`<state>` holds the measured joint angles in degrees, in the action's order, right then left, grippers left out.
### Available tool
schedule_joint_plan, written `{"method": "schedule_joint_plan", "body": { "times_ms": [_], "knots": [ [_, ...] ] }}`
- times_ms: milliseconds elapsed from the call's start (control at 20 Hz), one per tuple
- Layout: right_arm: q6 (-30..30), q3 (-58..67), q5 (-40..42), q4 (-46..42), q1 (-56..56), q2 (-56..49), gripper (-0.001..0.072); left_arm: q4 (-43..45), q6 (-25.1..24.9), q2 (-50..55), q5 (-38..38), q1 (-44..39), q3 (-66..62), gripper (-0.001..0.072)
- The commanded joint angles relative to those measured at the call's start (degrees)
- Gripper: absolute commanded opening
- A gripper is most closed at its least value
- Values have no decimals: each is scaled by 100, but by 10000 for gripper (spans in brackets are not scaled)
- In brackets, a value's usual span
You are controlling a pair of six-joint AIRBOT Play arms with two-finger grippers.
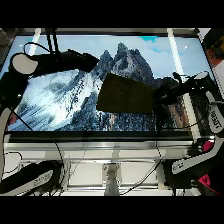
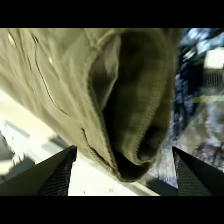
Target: Fold the clothes and pants, and hang the long-sleeved shirts on hangers.
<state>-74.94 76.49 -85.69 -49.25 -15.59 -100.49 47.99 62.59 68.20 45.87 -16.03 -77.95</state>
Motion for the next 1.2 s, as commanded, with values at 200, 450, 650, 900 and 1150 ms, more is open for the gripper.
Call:
{"method": "schedule_joint_plan", "body": {
  "times_ms": [200, 450, 650, 900, 1150],
  "knots": [
    [-2, 61, 527, -302, 420, -551, 697, -2, 24, -105, 219, 11, -4, 648],
    [-33, 61, 863, -153, 994, -695, 676, 0, 24, -105, 221, 11, -4, 648],
    [-334, 262, 662, -50, 1102, -662, 23, 0, 24, -105, 221, 11, -4, 648],
    [-505, 970, 699, 450, 236, -181, 21, 2, 20, -96, 216, 11, -4, 648],
    [-1067, 1237, 721, 323, -1932, 435, 20, 2, 20, 74, 214, 17, -2, 648]
  ]
}}
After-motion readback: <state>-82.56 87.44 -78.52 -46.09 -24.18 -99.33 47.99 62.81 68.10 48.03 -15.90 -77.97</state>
